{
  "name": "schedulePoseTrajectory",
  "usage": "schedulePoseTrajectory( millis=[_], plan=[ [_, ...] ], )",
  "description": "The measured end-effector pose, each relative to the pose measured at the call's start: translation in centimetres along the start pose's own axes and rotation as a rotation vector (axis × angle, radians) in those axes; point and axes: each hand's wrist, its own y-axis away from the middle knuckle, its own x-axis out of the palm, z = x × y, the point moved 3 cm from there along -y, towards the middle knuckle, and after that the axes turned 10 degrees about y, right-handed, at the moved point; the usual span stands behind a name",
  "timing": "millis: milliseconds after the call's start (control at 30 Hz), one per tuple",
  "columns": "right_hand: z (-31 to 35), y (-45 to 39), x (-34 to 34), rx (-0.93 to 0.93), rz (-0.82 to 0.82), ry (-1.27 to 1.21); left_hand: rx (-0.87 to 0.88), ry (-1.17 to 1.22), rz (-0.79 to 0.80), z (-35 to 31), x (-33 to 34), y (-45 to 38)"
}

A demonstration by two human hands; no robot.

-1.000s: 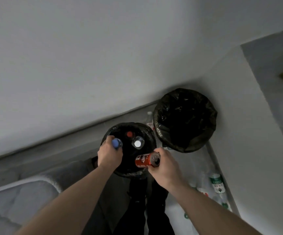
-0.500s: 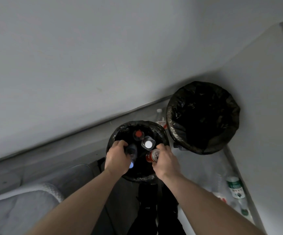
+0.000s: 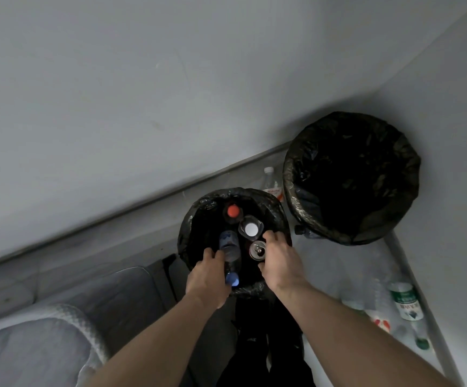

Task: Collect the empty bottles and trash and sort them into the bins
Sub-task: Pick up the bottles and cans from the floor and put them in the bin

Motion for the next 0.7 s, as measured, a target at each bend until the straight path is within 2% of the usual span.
schedulePoseTrajectory(
  millis=[167, 300, 533, 633, 700],
  plan=[
    [-0.2, 1.1, 0.3, -0.020, -0.017, -0.066, 0.077, -0.030, -0.019, -1.1, 0.3, 0.4],
    [-0.6, 2.3, -0.3, -0.048, -0.046, -0.105, 0.124, -0.050, -0.093, -1.4, -0.2, 0.9],
    [-2.5, 3.7, -0.9, -0.049, -0.070, -0.164, 0.158, -0.073, -0.088, -1.2, -1.9, 0.0],
    [-3.3, 4.1, -1.1, -0.042, -0.081, -0.180, 0.298, -0.157, -0.093, -1.8, -2.3, -0.4],
    [-3.7, 4.3, -1.1, -0.040, -0.095, -0.192, 0.424, -0.245, -0.041, -2.4, -2.0, -0.4]
  ],
)
